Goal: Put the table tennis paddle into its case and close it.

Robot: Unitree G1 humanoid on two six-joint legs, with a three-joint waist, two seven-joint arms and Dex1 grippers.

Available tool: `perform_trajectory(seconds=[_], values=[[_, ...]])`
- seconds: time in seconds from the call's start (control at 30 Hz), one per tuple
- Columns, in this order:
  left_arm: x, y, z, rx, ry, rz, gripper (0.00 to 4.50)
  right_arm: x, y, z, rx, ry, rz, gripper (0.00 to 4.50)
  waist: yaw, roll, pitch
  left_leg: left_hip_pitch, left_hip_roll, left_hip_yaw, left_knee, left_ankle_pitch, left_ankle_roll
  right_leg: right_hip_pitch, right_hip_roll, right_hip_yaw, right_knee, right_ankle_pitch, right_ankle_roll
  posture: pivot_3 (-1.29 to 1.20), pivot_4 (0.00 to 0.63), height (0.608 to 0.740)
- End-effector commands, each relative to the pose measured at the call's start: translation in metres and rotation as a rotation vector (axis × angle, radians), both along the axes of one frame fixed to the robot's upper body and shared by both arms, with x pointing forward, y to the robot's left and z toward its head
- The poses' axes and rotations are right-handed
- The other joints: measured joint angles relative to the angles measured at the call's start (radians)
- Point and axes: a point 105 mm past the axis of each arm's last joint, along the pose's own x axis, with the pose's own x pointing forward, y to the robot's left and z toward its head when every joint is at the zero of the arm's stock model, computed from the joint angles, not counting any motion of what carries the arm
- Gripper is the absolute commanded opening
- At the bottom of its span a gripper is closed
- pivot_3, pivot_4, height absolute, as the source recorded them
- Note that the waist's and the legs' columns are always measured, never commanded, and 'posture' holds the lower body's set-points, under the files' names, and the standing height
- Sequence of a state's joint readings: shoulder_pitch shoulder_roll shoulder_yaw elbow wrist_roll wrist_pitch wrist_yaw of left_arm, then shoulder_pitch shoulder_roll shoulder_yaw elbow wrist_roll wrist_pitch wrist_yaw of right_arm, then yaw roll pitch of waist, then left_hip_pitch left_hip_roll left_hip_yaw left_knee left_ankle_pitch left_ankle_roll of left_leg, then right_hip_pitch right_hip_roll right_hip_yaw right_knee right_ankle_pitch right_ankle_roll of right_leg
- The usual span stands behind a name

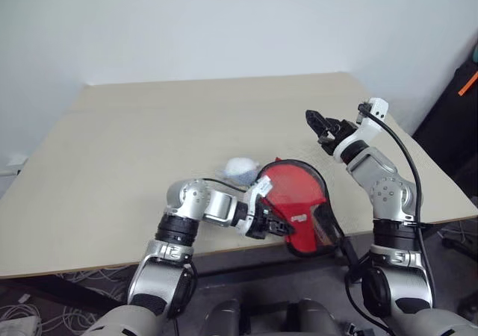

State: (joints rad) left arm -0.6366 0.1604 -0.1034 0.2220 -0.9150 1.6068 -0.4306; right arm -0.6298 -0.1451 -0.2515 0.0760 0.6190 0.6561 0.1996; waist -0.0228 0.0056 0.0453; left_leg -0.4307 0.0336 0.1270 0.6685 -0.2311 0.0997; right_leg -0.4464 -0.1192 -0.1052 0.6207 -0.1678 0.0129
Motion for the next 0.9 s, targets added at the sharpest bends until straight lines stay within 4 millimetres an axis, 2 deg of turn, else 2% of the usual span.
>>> perform_trajectory(seconds=[0.03, 0.17, 0.27, 0.37, 0.43, 0.57, 0.67, 0.73, 0.8, 0.9], values=[[-0.009, -0.001, 0.01, 0.02, -0.115, -0.058, 0.01, 0.0, 0.002, 0.02, -0.003, -0.071, 0.006, 4.1, -0.001, 0.0, 0.0, 0.0, 0.0, 0.0, 0.0, 0.0, 0.0, 0.0, 0.0, 0.0, 0.0, 0.0, 0.0, 0.0, 0.0, 0.74], [-0.007, 0.004, 0.007, 0.064, -0.148, -0.038, 0.01, -0.001, 0.001, 0.016, -0.009, -0.059, 0.005, 4.1, 0.0, 0.0, 0.0, 0.0, 0.0, 0.0, -0.001, 0.001, -0.002, 0.0, 0.001, 0.0, 0.0, 0.0, 0.0, 0.0, 0.0, 0.74], [-0.011, 0.008, 0.007, 0.06, -0.15, -0.052, 0.73, -0.001, 0.0, 0.015, -0.011, -0.055, 0.002, 4.1, 0.0, 0.0, 0.0, 0.001, 0.0, 0.0, -0.001, 0.001, -0.002, 0.0, 0.001, 0.0, 0.0, 0.0, 0.0, 0.0, 0.0, 0.74], [-0.006, 0.013, 0.008, 0.068, -0.153, -0.028, 1.74, -0.001, 0.001, 0.014, -0.013, -0.048, 0.004, 4.1, 0.0, 0.0, 0.0, 0.001, 0.0, 0.0, -0.001, 0.001, -0.002, 0.0, 0.001, 0.0, 0.0, 0.0, 0.0, 0.0, 0.0, 0.74], [-0.007, 0.019, 0.02, 0.036, -0.218, -0.053, 2.34, -0.002, 0.003, 0.012, -0.019, -0.043, 0.013, 4.1, 0.0, 0.0, 0.0, 0.001, 0.0, 0.0, -0.001, 0.001, -0.002, 0.0, 0.001, 0.0, 0.0, 0.0, 0.0, 0.0, 0.0, 0.74], [-0.008, 0.041, 0.036, 0.015, -0.37, -0.116, 2.34, -0.003, 0.006, 0.005, -0.065, -0.027, 0.032, 4.1, -0.005, 0.001, 0.0, 0.001, 0.001, 0.001, -0.002, 0.002, -0.003, -0.001, 0.001, 0.001, 0.0, 0.0, -0.001, 0.0, 0.0, 0.74], [-0.009, 0.063, 0.043, 0.017, -0.514, -0.194, 2.34, -0.009, 0.017, -0.002, -0.139, -0.012, 0.108, 4.1, -0.01, 0.001, 0.0, 0.001, 0.001, 0.004, -0.007, 0.003, -0.005, -0.005, 0.002, 0.005, 0.001, 0.0, -0.001, 0.0, 0.0, 0.74], [-0.004, 0.079, 0.051, 0.007, -0.61, -0.222, 2.34, -0.018, 0.028, -0.013, -0.23, 0.001, 0.193, 4.1, -0.01, 0.001, 0.0, 0.0, 0.001, 0.006, -0.009, 0.004, -0.006, -0.007, 0.002, 0.006, 0.001, 0.0, -0.001, 0.0, 0.0, 0.74], [0.016, 0.097, 0.059, 0.041, -0.72, -0.211, 2.34, -0.027, 0.036, -0.034, -0.355, 0.041, 0.272, 4.1, -0.009, 0.001, 0.0, 0.0, 0.001, 0.007, -0.01, 0.006, -0.01, -0.01, 0.002, 0.007, 0.001, 0.0, -0.001, 0.0, 0.0, 0.74], [0.057, 0.115, 0.065, 0.147, -0.881, -0.159, 2.34, -0.033, 0.04, -0.062, -0.447, 0.101, 0.321, 4.1, 0.001, 0.001, 0.0, 0.0, 0.001, 0.008, -0.01, 0.003, -0.005, -0.01, 0.001, 0.008, 0.0, 0.0, -0.001, 0.0, 0.0, 0.74]])
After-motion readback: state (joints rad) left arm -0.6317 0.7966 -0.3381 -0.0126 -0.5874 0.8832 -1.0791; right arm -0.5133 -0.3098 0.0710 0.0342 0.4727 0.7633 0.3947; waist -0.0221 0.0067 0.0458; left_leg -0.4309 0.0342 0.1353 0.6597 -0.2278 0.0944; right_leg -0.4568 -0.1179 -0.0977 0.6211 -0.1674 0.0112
